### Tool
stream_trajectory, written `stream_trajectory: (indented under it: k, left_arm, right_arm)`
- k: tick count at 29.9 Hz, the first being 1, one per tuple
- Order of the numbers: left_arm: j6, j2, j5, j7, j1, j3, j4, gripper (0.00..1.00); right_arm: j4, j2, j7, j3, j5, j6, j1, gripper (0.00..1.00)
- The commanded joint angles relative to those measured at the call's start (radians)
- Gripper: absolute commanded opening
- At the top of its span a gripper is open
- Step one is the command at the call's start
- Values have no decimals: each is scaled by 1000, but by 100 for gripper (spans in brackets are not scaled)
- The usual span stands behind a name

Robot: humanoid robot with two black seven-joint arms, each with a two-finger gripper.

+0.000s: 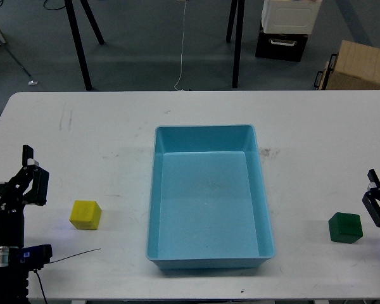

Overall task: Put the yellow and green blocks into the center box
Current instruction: 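Lower the right gripper onto the dark green cube and grasp it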

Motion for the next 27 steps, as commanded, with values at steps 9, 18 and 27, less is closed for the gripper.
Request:
stream_trajectory:
  k: [9,18,27]
  left_arm:
    - [0,13,2,-1,-12,-2,2,100]
    - [0,16,97,2,-63,17,8,100]
    - [0,16,123,-1,-69,74,15,100]
  right_arm:
    - [-48,-151,-108,-14,-6,-1,57,100]
    - [-158,-752,-209,-374,-271,-119,497,100]
    - [-146,-894,-281,-1130,-751,-30,1125,100]
